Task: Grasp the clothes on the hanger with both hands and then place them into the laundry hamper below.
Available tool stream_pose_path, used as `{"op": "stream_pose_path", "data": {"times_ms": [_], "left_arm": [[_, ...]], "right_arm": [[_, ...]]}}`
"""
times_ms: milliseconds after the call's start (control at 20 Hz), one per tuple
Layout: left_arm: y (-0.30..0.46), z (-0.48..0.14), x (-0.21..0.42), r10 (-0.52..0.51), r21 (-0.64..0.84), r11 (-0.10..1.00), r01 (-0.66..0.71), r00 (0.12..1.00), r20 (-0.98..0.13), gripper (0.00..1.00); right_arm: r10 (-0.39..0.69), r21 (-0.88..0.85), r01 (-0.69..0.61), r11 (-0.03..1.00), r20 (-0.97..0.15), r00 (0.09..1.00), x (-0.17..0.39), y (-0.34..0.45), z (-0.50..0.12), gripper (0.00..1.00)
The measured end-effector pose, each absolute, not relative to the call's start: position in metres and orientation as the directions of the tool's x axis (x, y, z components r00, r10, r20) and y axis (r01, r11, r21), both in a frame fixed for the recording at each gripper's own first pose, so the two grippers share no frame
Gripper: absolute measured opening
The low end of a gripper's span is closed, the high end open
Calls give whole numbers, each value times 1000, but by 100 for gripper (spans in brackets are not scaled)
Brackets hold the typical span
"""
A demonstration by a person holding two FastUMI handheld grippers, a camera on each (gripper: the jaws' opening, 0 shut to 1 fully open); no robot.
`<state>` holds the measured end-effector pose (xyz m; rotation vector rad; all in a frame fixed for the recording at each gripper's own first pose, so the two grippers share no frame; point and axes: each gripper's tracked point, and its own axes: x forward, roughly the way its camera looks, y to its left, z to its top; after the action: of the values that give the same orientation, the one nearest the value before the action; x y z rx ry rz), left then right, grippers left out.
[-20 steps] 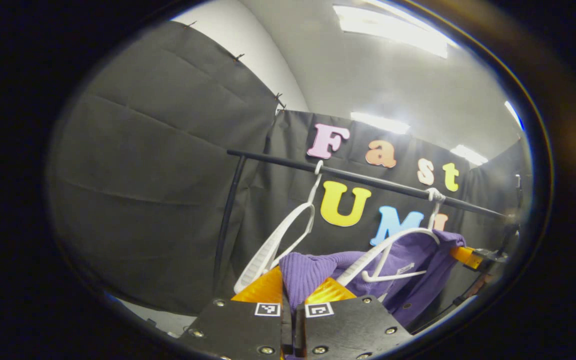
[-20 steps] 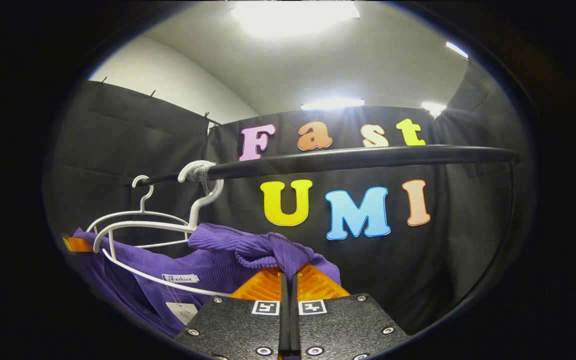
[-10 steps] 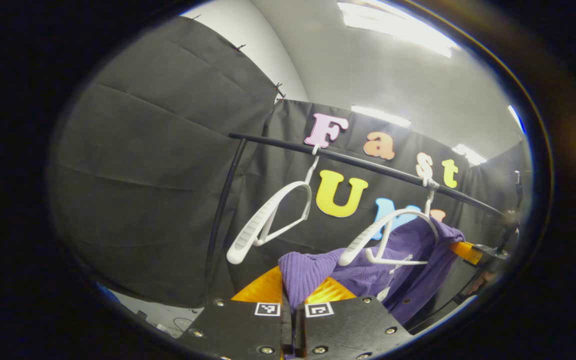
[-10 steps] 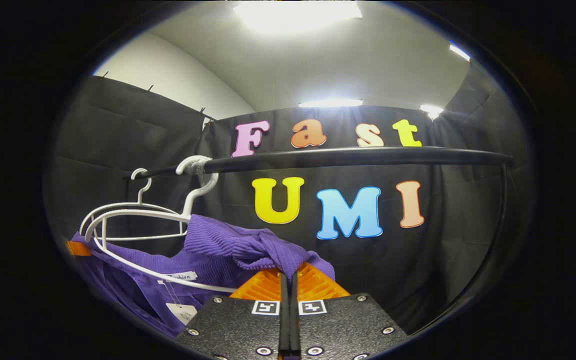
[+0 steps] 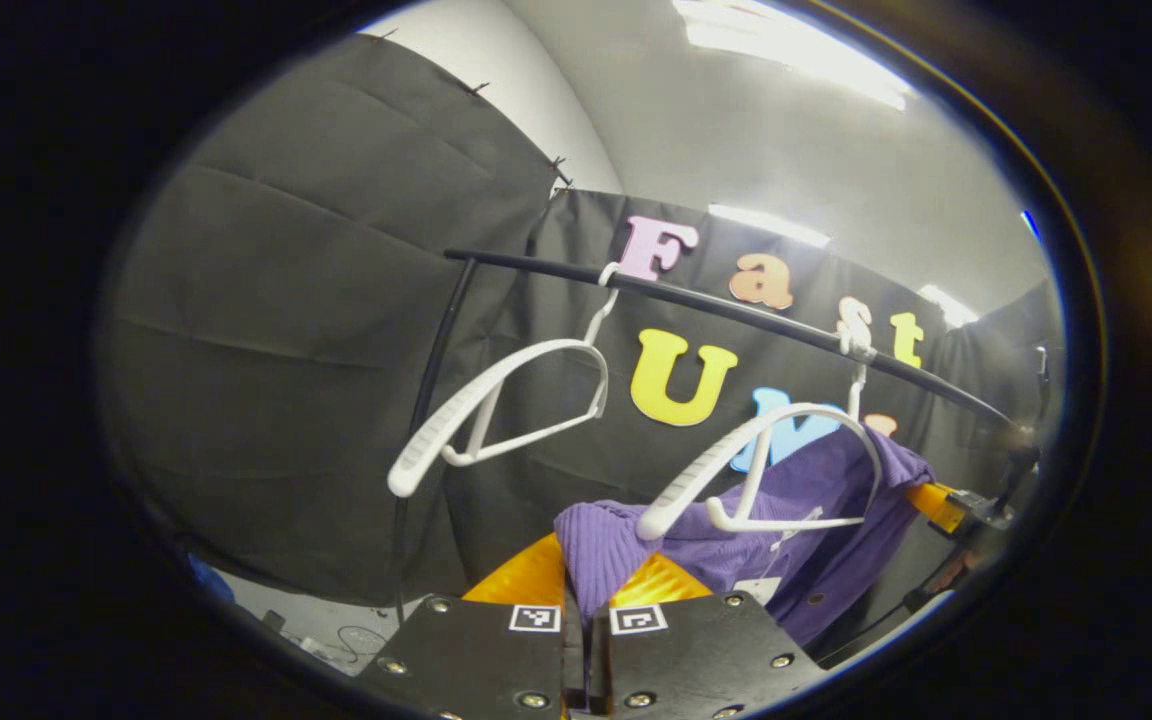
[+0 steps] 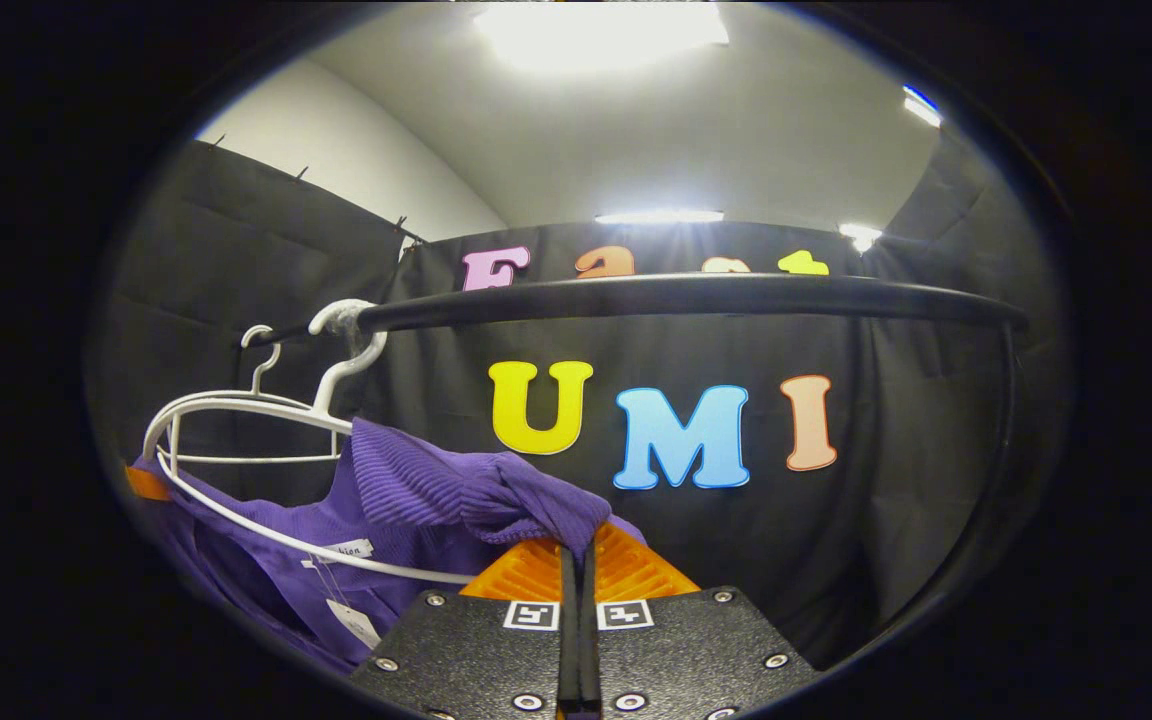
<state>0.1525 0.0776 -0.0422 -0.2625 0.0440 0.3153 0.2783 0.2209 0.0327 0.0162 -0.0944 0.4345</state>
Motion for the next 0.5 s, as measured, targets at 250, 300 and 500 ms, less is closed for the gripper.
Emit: {"op": "stream_pose_path", "data": {"times_ms": [250, 300, 500], "left_arm": [[51, -47, 162, 280, -231, 927, -295, 955, -98, 3], [44, -48, 166, 271, -224, 931, -287, 957, -99, 3], [18, -50, 181, 244, -194, 946, -260, 964, -105, 3]], "right_arm": [[382, 28, -385, 922, 77, 921, 294, 201, 24, 0], [372, 36, -376, 926, 71, 925, 299, 194, 21, 0], [377, 36, -380, 924, 62, 924, 311, 177, 8, 0]]}}
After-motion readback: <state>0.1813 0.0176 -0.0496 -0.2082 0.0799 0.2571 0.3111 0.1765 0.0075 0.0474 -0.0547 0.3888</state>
